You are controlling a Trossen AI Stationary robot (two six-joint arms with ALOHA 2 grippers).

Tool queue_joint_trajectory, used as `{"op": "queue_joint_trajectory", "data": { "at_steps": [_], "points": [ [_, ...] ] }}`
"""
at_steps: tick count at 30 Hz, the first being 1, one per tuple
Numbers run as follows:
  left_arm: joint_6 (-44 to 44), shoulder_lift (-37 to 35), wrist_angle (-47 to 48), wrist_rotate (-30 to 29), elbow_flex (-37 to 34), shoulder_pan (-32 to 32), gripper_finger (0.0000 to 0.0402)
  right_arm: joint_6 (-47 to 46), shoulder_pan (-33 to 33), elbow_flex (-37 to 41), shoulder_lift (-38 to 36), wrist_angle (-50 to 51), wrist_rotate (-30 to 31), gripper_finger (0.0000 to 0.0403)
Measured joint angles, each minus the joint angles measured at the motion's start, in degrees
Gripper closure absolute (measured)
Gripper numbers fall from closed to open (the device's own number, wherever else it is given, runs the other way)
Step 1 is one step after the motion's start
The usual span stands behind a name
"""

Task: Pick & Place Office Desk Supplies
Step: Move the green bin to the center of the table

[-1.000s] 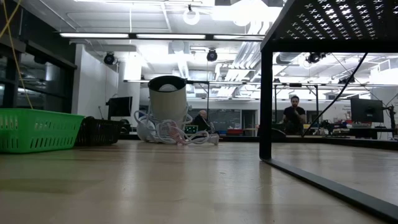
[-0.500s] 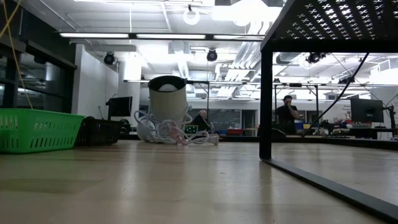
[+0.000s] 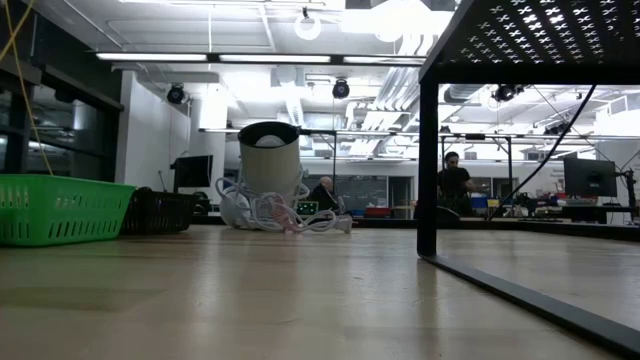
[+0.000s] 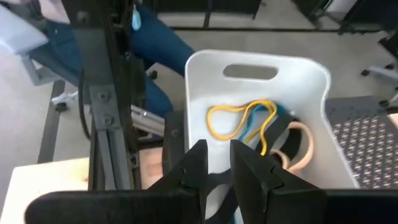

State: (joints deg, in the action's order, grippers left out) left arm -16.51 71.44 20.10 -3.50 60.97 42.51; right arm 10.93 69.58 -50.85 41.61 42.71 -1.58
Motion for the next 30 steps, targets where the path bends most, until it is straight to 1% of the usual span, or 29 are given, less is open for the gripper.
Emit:
{"op": "queue_joint_trajectory", "data": {
  "at_steps": [4,6,8,11,15,18,20,23,25,27,30],
  "points": [
    [0.0,0.0,0.0,0.0,0.0,0.0,0.0309,-0.8,0.0,0.0,-0.2,-2.9,1.4,0.0346],
    [0.0,0.0,0.0,0.0,0.0,0.0,0.0309,-3.3,0.0,0.0,-0.2,-5.2,3.5,0.0346],
    [0.0,0.0,0.0,0.0,0.0,0.0,0.0309,-6.4,0.0,0.0,-0.1,-7.6,6.8,0.0346],
    [0.0,0.0,0.0,0.0,0.0,0.0,0.0309,-9.0,-0.2,0.0,0.2,-10.2,13.6,0.0346],
    [0.0,0.0,0.0,0.0,0.0,0.0,0.0309,-11.0,-1.4,0.0,0.4,-12.1,26.2,0.0346],
    [0.0,0.0,0.0,0.0,0.0,0.0,0.0309,-14.3,-2.8,0.0,0.3,-11.5,36.0,0.0346],
    [0.0,0.0,0.0,0.0,0.0,0.0,0.0309,-16.7,-3.9,0.0,0.5,-9.7,39.7,0.0346],
    [0.0,0.0,0.0,0.0,0.0,0.0,0.0309,-18.0,-6.5,0.0,2.0,-8.9,40.6,0.0346],
    [0.0,0.0,0.0,0.0,0.0,0.0,0.0309,-18.2,-9.4,0.0,3.5,-8.9,40.6,0.0349],
    [0.0,0.0,0.0,0.0,0.0,0.0,0.0309,-18.4,-13.2,0.0,5.2,-9.3,40.5,0.0351],
    [0.0,0.0,0.0,0.0,0.0,0.0,0.0309,-18.3,-20.9,0.0,7.3,-10.0,40.0,0.0351]
  ]
}}
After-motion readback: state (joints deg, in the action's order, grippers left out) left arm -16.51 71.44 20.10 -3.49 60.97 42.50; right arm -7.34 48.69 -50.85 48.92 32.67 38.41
